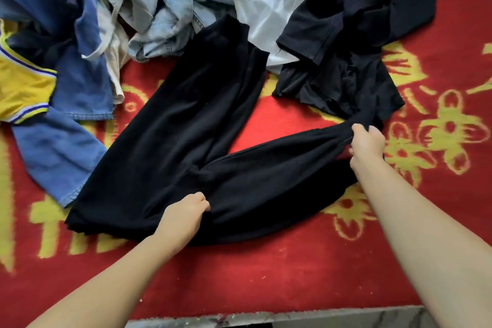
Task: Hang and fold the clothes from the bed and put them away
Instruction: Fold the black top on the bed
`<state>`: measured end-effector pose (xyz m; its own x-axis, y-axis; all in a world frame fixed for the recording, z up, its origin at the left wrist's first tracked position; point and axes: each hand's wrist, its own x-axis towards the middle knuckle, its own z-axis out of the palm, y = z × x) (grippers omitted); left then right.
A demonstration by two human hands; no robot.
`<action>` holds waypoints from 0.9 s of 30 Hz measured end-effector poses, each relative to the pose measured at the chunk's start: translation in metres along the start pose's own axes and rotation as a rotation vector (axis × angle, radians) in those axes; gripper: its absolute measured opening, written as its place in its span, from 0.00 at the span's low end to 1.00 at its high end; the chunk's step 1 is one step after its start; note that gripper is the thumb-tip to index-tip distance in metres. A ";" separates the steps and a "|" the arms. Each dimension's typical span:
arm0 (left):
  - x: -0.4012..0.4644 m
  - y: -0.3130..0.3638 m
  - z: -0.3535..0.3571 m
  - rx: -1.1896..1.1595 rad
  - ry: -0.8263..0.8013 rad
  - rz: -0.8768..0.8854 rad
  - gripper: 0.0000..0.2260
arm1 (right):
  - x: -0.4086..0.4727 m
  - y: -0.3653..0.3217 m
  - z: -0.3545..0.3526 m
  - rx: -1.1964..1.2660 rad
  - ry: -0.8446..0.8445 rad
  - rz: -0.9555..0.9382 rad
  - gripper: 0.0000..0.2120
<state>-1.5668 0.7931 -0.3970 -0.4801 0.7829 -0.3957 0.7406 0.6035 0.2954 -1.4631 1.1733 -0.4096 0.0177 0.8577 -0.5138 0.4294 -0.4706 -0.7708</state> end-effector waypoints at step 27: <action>0.078 0.004 -0.033 0.016 0.110 -0.291 0.20 | -0.096 -0.055 0.115 -0.621 -0.512 -0.755 0.14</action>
<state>-1.6166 0.8615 -0.3976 -0.7203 0.5898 -0.3651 0.5717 0.8029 0.1691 -1.5924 1.0927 -0.3611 -0.7544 0.6264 -0.1964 0.5539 0.4467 -0.7026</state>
